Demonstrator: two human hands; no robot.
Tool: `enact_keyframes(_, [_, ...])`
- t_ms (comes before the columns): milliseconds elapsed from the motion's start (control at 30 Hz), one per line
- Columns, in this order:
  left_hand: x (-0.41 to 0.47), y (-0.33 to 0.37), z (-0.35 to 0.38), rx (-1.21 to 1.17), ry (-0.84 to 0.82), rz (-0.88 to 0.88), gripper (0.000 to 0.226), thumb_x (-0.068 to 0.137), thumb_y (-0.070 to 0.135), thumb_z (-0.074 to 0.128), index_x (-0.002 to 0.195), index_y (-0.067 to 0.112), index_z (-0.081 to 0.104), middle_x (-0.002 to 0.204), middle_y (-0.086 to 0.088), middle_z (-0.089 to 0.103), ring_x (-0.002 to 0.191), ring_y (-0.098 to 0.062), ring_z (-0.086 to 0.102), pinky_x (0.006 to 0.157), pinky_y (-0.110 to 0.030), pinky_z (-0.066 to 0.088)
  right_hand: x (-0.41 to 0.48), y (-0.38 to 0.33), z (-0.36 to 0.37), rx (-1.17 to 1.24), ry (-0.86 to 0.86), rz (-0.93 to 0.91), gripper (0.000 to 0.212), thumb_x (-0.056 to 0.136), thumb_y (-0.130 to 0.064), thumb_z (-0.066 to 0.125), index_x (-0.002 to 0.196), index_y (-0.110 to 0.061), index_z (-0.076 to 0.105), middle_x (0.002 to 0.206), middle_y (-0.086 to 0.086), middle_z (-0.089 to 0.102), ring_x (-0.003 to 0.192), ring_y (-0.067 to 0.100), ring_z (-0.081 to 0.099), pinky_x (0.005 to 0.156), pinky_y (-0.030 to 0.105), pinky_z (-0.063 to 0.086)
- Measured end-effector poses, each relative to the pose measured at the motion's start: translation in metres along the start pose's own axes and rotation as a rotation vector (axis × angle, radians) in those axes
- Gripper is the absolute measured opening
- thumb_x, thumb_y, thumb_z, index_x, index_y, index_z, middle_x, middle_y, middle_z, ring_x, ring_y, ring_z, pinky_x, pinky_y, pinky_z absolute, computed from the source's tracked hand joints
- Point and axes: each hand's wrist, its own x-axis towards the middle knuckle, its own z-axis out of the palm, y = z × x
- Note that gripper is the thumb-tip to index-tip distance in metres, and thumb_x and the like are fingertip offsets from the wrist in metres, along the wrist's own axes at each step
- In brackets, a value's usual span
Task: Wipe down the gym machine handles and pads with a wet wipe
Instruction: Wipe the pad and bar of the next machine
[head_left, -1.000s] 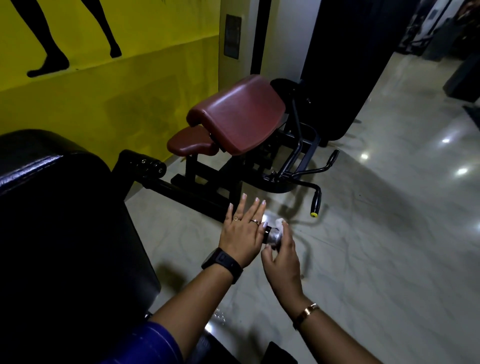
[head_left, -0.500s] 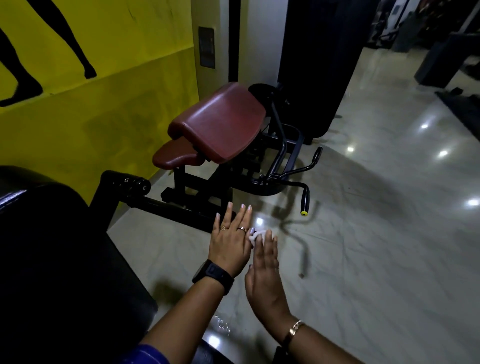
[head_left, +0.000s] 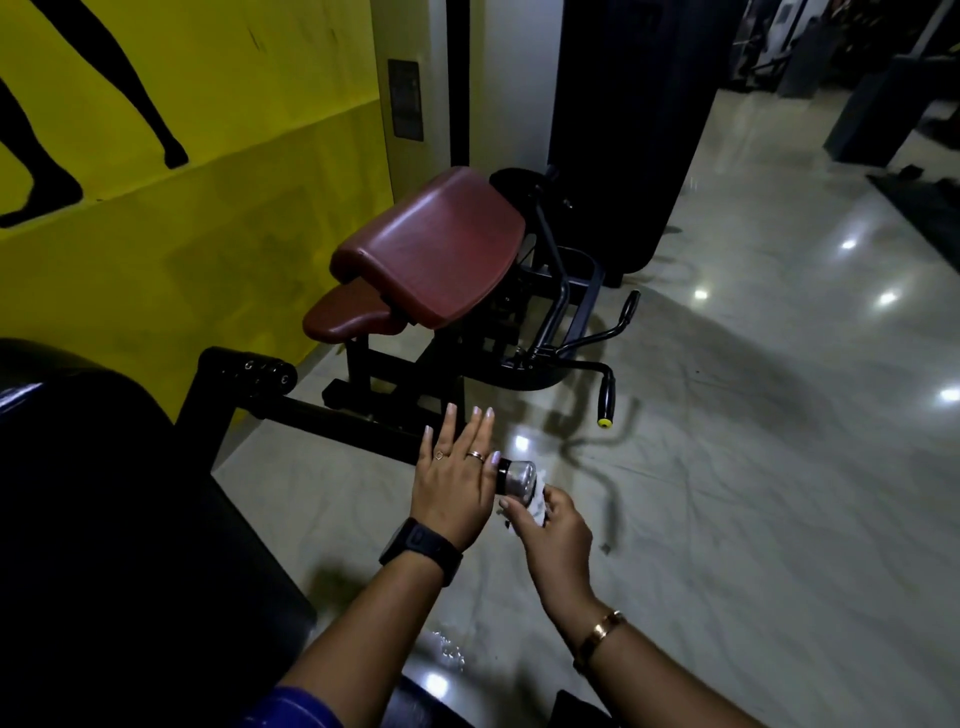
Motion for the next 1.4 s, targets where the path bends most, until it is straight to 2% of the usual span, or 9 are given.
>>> enact_keyframes(133, [0.000, 0.000, 0.000, -0.005, -0.027, -0.006, 0.053, 0.100, 0.036, 0.026, 0.141, 0.014, 0.051, 0.141, -0.003, 0.055, 0.136, -0.031, 0.043, 0.105, -0.053, 0.036, -0.016, 0.000, -0.001, 0.034, 0.143, 0.045, 0.026, 0.086, -0.007, 0.069, 0.112, -0.005, 0.064, 0.093, 0.001, 0.064, 0.091, 0.015, 0.064, 0.066, -0.002, 0.036])
enact_keyframes(200, [0.000, 0.000, 0.001, -0.007, -0.029, -0.007, 0.053, 0.098, 0.034, 0.029, 0.141, 0.013, 0.050, 0.141, -0.003, 0.055, 0.137, -0.031, 0.043, 0.105, -0.053, 0.034, -0.020, -0.004, -0.003, 0.073, 0.118, 0.028, 0.032, 0.091, -0.004, 0.061, 0.123, -0.005, 0.060, 0.105, 0.000, 0.062, 0.091, -0.003, 0.060, 0.068, -0.005, 0.035])
enact_keyframes(267, [0.000, 0.000, 0.001, -0.019, -0.040, -0.007, 0.053, 0.097, 0.034, 0.030, 0.142, 0.013, 0.050, 0.142, -0.003, 0.054, 0.137, -0.031, 0.042, 0.106, -0.052, 0.031, -0.017, -0.012, -0.002, 0.111, 0.037, 0.024, 0.038, 0.094, -0.004, 0.056, 0.132, -0.008, 0.054, 0.116, -0.005, 0.059, 0.100, -0.002, 0.054, 0.077, -0.003, 0.036])
enact_keyframes(400, [-0.001, -0.003, 0.001, -0.054, -0.063, 0.009, 0.054, 0.097, 0.035, 0.027, 0.145, 0.016, 0.044, 0.145, -0.001, 0.051, 0.142, -0.025, 0.031, 0.109, -0.049, 0.026, 0.013, -0.023, -0.002, 0.049, -0.172, 0.007, 0.044, 0.089, -0.009, 0.058, 0.131, -0.020, 0.053, 0.125, -0.001, 0.058, 0.114, 0.013, 0.055, 0.102, 0.029, 0.044])
enact_keyframes(533, [-0.001, -0.012, 0.000, -0.163, -0.071, 0.057, 0.059, 0.094, 0.045, 0.004, 0.150, 0.029, 0.014, 0.155, 0.015, 0.018, 0.146, -0.009, -0.003, 0.117, -0.032, -0.003, 0.031, -0.029, -0.009, -0.414, -0.327, -0.463, 0.035, 0.083, -0.013, 0.051, 0.117, -0.016, 0.060, 0.107, -0.004, 0.057, 0.104, 0.020, 0.056, 0.094, 0.031, 0.045])
enact_keyframes(667, [-0.003, -0.023, 0.001, -0.237, 0.010, 0.086, 0.052, 0.100, 0.035, 0.020, 0.147, 0.022, 0.038, 0.151, 0.006, 0.039, 0.144, -0.013, 0.021, 0.116, -0.028, 0.005, 0.038, 0.000, -0.019, -0.797, -0.216, -1.125, 0.039, 0.093, -0.006, 0.047, 0.131, -0.003, 0.056, 0.132, 0.012, 0.058, 0.127, 0.030, 0.051, 0.108, 0.038, 0.040])
enact_keyframes(767, [-0.006, -0.035, 0.006, -0.237, 0.059, 0.020, 0.052, 0.100, 0.034, 0.021, 0.147, 0.021, 0.039, 0.152, 0.006, 0.035, 0.144, -0.013, 0.019, 0.117, -0.032, 0.008, 0.039, 0.012, -0.036, -0.853, -0.201, -1.368, 0.039, 0.099, 0.000, 0.045, 0.137, -0.002, 0.050, 0.141, 0.013, 0.050, 0.135, 0.031, 0.043, 0.112, 0.041, 0.034])
enact_keyframes(1100, [-0.007, -0.045, -0.005, -0.299, -0.033, -0.098, 0.070, 0.092, 0.049, 0.002, 0.151, 0.024, 0.031, 0.157, 0.009, 0.025, 0.143, -0.003, 0.003, 0.116, -0.029, -0.007, 0.037, -0.015, 0.003, -0.861, -0.061, -1.081, 0.037, 0.085, -0.019, 0.062, 0.120, -0.005, 0.064, 0.115, 0.012, 0.066, 0.104, 0.028, 0.065, 0.102, 0.039, 0.044])
enact_keyframes(1400, [-0.007, -0.044, -0.019, -0.491, -0.164, -0.208, 0.069, 0.095, 0.048, 0.003, 0.149, 0.025, 0.038, 0.157, 0.007, 0.030, 0.149, -0.007, 0.010, 0.115, -0.024, -0.010, 0.046, -0.011, -0.025, -0.914, -0.294, -1.485, 0.042, 0.100, -0.007, 0.030, 0.124, -0.011, 0.065, 0.127, 0.006, 0.064, 0.120, 0.022, 0.059, 0.103, 0.037, 0.046])
